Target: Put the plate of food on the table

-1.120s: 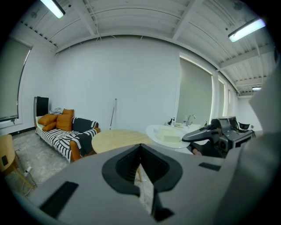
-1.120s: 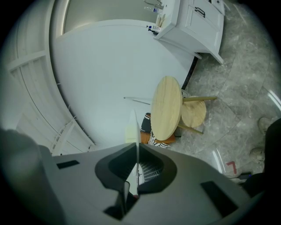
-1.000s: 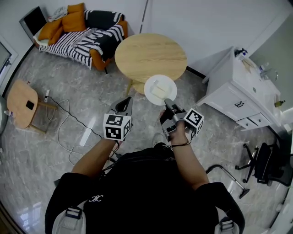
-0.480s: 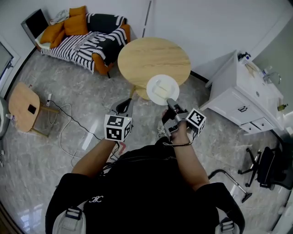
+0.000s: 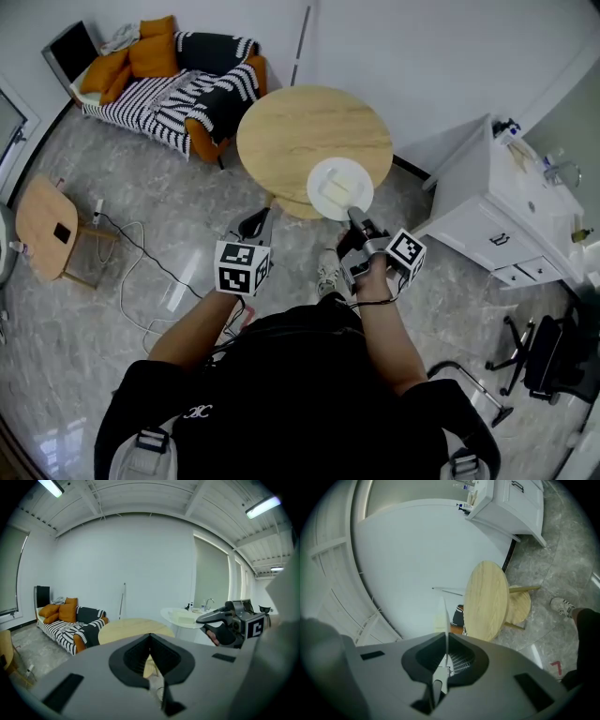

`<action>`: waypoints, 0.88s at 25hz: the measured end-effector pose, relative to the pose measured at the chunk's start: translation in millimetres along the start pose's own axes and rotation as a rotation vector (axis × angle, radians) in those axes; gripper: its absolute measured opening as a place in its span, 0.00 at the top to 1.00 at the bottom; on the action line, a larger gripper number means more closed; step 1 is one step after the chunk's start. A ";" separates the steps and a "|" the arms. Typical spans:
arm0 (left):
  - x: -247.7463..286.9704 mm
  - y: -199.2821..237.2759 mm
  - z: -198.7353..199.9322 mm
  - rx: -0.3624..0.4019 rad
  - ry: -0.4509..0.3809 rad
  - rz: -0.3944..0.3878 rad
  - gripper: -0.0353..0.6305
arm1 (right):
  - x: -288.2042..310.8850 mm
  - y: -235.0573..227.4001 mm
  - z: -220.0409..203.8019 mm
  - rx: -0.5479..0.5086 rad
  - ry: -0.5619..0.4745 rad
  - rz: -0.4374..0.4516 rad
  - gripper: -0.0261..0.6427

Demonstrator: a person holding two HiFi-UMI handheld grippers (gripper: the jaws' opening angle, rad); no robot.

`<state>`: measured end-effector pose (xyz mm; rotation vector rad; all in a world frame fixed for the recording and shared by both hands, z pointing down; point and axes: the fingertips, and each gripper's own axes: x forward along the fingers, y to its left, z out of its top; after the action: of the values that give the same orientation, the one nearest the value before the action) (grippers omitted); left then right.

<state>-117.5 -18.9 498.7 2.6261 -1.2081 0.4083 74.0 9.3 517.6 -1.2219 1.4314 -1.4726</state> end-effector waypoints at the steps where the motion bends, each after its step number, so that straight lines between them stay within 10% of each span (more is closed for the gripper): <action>1: 6.1 0.4 0.3 -0.004 0.007 0.000 0.94 | 4.5 -2.6 4.3 0.003 0.005 -0.013 0.93; 22: 146.6 34.2 47.2 -0.057 0.049 0.055 0.94 | 119.3 7.7 117.8 -0.055 0.155 -0.009 0.93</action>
<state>-45.0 -158.8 507.2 2.5243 -1.2601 0.4388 152.5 -139.1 517.6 -1.1696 1.5793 -1.5725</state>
